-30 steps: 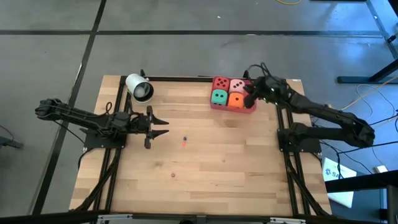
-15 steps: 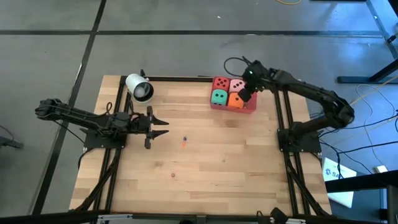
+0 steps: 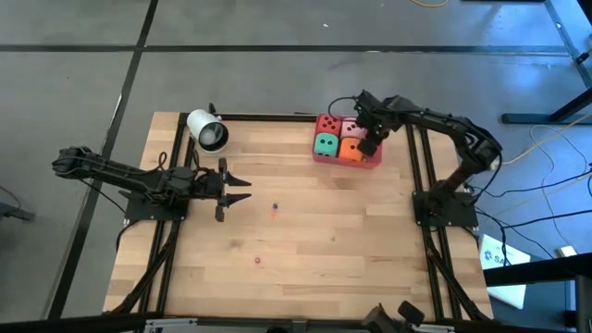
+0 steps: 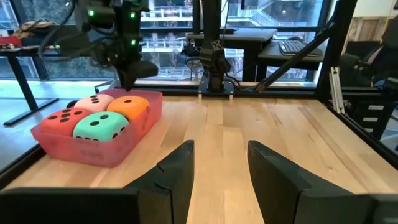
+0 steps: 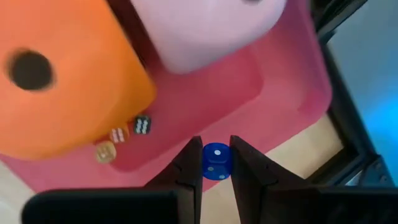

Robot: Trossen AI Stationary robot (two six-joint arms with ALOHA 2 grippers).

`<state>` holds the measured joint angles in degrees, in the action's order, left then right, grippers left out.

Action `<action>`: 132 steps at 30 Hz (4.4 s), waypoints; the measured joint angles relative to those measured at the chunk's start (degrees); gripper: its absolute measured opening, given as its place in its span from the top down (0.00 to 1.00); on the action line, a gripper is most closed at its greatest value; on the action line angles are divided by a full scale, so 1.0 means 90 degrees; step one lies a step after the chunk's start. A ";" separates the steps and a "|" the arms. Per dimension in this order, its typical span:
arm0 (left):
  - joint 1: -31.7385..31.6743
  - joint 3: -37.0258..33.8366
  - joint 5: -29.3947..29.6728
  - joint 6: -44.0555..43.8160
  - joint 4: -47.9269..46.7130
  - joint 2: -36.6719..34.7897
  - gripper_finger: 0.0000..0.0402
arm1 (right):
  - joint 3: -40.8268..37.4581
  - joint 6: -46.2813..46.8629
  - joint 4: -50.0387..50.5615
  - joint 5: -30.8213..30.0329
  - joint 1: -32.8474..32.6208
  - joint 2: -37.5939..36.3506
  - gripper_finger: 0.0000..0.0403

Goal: Pick & Place Dice
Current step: Put the bottom small blue dice into the red bin, then put the small blue dice into the red bin

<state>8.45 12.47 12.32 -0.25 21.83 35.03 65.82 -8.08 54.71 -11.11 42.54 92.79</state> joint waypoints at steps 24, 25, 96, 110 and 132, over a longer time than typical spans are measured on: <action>0.0000 0.0000 0.0002 -0.0022 -0.0127 0.0000 0.64 | -0.0313 0.0045 0.0512 0.1018 -0.0931 0.0159 0.87; 0.0000 0.0000 0.0002 -0.0011 -0.0126 0.0000 0.64 | -0.0376 0.0064 0.0489 0.0984 -0.0947 0.0159 0.87; 0.0002 0.0000 0.0004 -0.0123 -0.0124 -0.0002 0.64 | -0.0515 0.0196 -0.0158 0.0521 -0.0977 -0.0035 0.56; 0.0002 0.0000 0.0561 -0.0121 -0.0120 -0.0002 0.64 | -0.0515 0.0902 -0.0345 0.0688 -0.1228 -0.2179 0.56; 0.0002 0.0005 0.1292 -0.0528 0.0111 -0.0002 0.64 | -0.3813 0.1468 -0.7270 0.0951 -0.4629 -0.4609 0.62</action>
<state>8.47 12.51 23.94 -5.00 22.83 35.00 31.51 5.13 -10.72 -2.55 0.88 51.30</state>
